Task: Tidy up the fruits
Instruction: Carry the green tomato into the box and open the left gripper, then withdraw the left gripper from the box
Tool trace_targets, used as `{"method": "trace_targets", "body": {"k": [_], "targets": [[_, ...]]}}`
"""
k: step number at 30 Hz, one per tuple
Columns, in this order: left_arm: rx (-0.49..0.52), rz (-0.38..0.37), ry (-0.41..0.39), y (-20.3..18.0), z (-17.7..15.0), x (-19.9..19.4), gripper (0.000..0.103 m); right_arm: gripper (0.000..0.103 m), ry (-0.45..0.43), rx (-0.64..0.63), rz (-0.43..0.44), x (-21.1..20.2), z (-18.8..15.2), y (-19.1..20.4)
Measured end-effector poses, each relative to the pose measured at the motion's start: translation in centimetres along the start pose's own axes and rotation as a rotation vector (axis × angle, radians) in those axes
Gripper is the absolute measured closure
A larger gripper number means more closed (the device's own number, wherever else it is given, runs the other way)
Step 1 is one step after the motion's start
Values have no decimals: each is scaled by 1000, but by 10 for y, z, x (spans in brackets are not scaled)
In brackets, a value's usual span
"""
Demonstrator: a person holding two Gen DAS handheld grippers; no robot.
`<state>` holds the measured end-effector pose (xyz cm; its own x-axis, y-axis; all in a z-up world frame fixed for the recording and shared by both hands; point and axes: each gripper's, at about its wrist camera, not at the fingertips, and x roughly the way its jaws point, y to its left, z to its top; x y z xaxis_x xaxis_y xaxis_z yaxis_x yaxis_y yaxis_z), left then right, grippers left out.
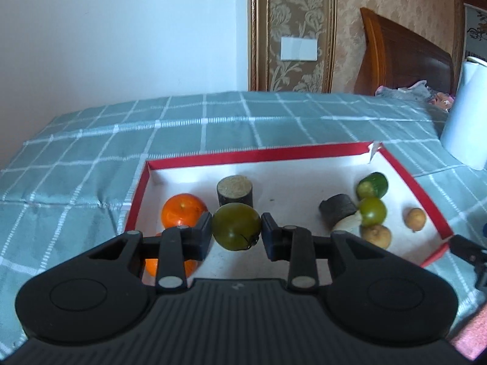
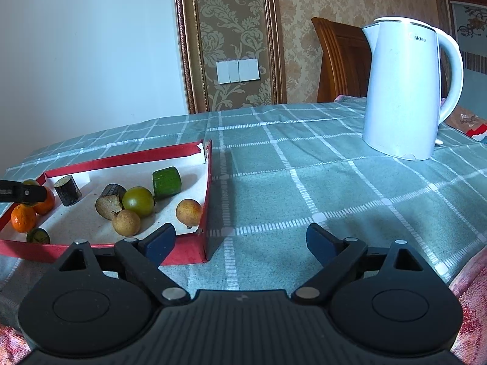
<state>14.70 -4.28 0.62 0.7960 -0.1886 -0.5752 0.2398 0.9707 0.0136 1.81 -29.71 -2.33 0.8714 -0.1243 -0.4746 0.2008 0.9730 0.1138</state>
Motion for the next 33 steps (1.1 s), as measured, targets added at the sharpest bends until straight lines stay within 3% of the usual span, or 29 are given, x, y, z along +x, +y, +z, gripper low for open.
{"method": "trace_targets", "body": {"k": [7, 19, 24, 26, 33], "targets": [[-15, -4, 44, 5, -11, 22, 72, 9, -5, -8, 4, 0, 0, 2], [-16, -3, 37, 4, -16, 26, 71, 9, -9, -12, 2, -1, -1, 3], [-22, 4, 22, 2, -21, 15, 57, 9, -10, -13, 2, -1, -1, 3], [-25, 9, 12, 3, -25, 8, 45, 8, -10, -12, 2, -1, -1, 3], [-63, 4, -28, 8, -37, -29, 35, 8, -12, -14, 0, -2, -1, 3]]}}
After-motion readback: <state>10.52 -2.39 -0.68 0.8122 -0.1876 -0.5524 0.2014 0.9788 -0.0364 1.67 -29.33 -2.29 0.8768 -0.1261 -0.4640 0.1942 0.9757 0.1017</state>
